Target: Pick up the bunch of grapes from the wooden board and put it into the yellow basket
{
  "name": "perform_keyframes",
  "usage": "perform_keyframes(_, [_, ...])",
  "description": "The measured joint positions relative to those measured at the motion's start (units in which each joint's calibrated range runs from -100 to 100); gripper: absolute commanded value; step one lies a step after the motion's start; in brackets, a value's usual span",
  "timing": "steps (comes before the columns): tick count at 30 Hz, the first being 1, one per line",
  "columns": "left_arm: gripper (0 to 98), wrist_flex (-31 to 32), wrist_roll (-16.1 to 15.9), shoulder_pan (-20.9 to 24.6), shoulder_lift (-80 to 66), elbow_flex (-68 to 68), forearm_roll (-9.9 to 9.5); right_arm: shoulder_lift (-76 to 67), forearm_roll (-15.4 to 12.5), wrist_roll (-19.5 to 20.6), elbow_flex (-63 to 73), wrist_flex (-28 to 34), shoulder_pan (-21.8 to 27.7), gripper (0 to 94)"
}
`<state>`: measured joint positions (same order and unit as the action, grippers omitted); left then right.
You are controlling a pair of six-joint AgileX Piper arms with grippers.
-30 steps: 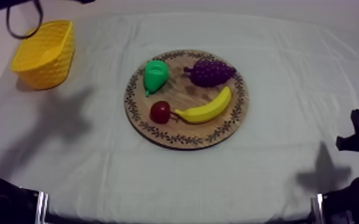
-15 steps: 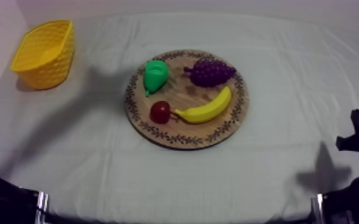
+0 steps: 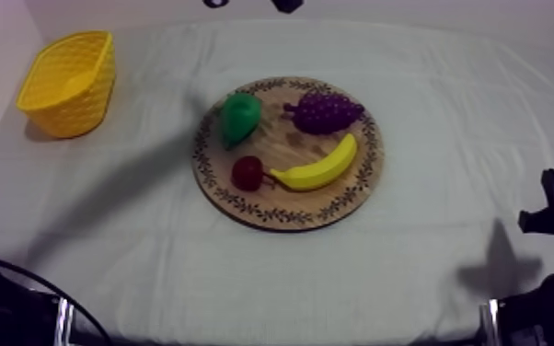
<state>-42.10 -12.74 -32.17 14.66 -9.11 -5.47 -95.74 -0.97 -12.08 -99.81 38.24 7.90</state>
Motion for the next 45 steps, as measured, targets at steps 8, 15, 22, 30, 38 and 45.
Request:
perform_keyframes(8, [0.0, -9.1, -4.5, -1.1, 4.0, -6.2, -1.10, 0.0, 0.0, 0.0, 0.0, 0.0, 0.0, 0.5])
perform_keyframes(15, [0.0, -13.6, -7.0, -3.3, 6.6, -11.7, -4.04, 0.0, 0.0, 0.0, 0.0, 0.0, 0.0, 0.5])
perform_keyframes(22, [0.0, -14.3, -10.9, -2.9, 7.5, -12.4, -0.78, 0.0, 0.0, 0.0, 0.0, 0.0, 0.0, 0.5])
perform_keyframes(30, [0.0, -17.4, -12.0, -1.4, 7.4, -6.8, 2.13, 0.0, 0.0, 0.0, 0.0, 0.0, 0.0, 0.5])
perform_keyframes(38, [0.0, -24.9, -11.3, -0.4, 6.6, -6.2, 3.22, 0.0, 0.0, 0.0, 0.0, 0.0, 0.0, 0.5])
perform_keyframes(45, [1.2, -26.4, -11.4, -0.5, 5.4, -4.9, 3.23, 0.0, 0.0, 0.0, 0.0, 0.0, 0.0, 0.5])
